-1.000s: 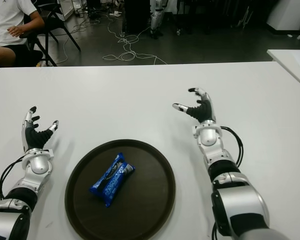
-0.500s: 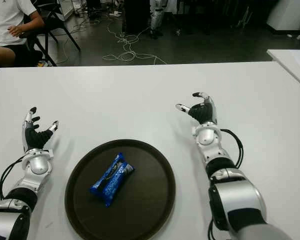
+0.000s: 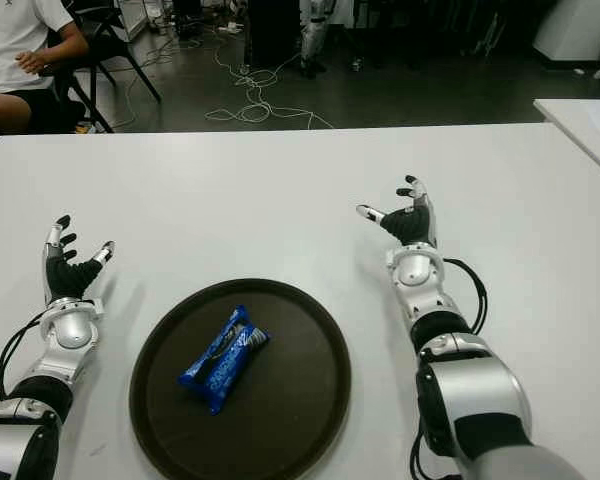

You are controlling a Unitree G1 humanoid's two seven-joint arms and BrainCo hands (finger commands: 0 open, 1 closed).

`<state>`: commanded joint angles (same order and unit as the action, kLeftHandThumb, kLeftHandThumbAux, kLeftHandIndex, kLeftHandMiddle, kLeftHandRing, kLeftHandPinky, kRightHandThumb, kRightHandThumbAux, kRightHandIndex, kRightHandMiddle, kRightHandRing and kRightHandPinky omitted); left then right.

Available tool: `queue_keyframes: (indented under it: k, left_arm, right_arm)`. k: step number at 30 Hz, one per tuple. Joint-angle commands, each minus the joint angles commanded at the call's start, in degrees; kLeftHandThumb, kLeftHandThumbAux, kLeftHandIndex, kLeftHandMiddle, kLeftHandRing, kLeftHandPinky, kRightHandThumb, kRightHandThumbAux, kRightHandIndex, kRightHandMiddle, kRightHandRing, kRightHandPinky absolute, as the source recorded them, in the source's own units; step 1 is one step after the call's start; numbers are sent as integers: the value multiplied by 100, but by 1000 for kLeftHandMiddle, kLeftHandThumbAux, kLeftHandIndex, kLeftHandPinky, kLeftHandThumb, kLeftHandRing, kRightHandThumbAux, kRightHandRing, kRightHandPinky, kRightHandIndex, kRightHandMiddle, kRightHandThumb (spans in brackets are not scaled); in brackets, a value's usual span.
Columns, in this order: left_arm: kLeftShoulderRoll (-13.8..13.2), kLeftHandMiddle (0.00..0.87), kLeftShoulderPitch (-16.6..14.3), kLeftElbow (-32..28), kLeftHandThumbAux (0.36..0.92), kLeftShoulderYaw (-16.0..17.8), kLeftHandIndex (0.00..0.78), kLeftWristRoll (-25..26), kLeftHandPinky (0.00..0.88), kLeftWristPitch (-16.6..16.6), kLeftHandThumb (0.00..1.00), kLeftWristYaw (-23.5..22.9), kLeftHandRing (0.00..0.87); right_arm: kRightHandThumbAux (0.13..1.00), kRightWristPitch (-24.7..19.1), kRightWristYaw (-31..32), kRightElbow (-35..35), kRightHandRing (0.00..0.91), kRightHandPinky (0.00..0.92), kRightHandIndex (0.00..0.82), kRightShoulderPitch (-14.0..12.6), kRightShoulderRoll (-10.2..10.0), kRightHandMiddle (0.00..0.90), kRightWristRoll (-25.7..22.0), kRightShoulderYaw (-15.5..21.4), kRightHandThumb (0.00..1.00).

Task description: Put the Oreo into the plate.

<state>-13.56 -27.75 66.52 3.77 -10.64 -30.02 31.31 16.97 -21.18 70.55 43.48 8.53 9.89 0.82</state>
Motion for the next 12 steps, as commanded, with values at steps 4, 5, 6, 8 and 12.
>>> queue_keyframes:
  k: [4,5,6,8,12]
  left_arm:
    - [-11,105,0,-7,761,15,107,17,135,1,304,-38,112]
    - [-11,104,4,-12,760,25,107,33,134,-5,301,-62,111]
    - [-10,103,7,-17,754,36,106,50,132,-14,291,-88,109]
    - [-10,106,11,-25,751,50,107,76,136,-28,282,-125,111]
    - [-17,106,12,-33,750,53,108,80,135,-36,281,-159,111]
  right_arm:
    - [754,8,-5,-34,793,756,135,-15,-28,423,4,2,0]
    - [756,9,-15,-44,793,756,134,-22,-31,409,13,-5,0]
    - [763,11,-25,-57,796,760,138,-30,-32,396,24,-12,0]
    - [771,10,-40,-74,805,774,154,-37,-30,444,41,-23,0]
    - [783,13,-63,-93,793,720,173,-39,-33,420,59,-32,0]
